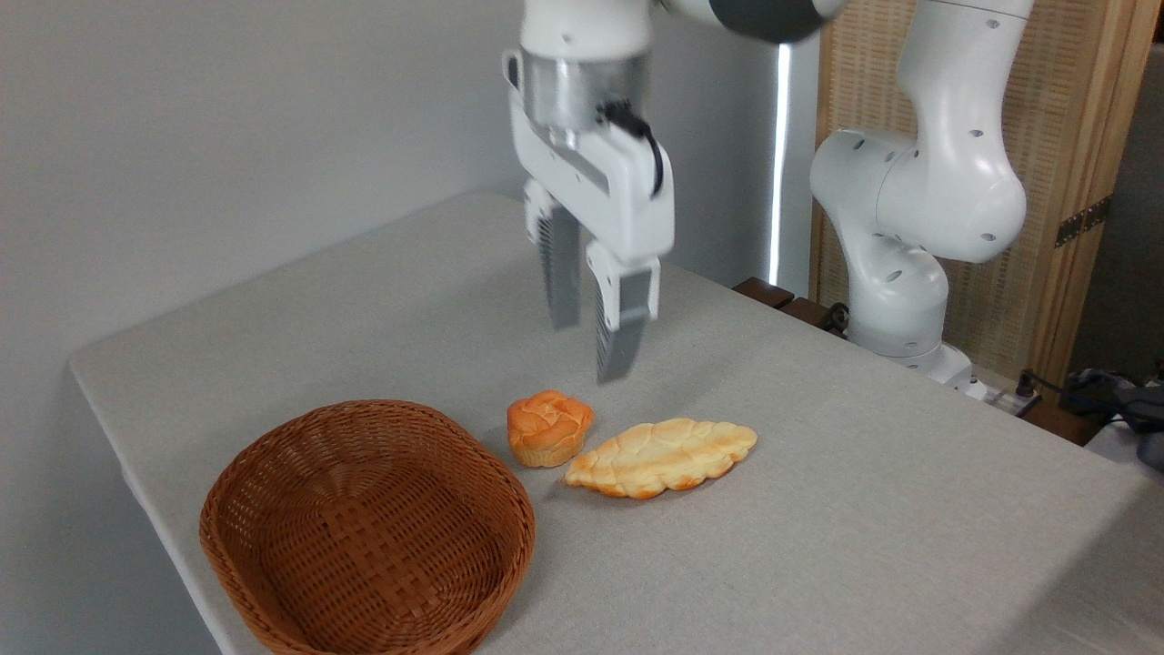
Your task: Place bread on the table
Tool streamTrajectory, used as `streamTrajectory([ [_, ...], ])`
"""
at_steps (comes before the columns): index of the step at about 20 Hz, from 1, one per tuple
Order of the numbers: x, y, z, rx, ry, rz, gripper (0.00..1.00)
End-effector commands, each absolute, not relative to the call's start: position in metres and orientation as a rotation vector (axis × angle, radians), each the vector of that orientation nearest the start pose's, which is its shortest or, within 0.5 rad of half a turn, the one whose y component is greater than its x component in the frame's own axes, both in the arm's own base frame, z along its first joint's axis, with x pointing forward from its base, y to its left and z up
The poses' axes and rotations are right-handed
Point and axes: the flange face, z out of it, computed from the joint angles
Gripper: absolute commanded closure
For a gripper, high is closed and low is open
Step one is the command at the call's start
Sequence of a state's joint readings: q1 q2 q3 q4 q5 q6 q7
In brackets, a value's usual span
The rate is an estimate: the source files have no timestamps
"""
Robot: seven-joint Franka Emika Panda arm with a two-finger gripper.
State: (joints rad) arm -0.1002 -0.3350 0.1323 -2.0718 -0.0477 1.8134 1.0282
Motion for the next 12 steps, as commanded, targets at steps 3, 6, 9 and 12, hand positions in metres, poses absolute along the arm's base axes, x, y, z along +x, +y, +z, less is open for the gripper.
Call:
streamTrajectory([
  [3,0.501,-0.031,0.622,-2.943,1.281,-0.054,0.00],
  [6,0.513,-0.042,0.636,-2.979,1.169,-0.084,0.00],
  [9,0.520,-0.045,0.641,-2.980,1.164,-0.064,0.00],
  [12,0.526,-0.047,0.637,-2.982,1.167,-0.050,0.00],
])
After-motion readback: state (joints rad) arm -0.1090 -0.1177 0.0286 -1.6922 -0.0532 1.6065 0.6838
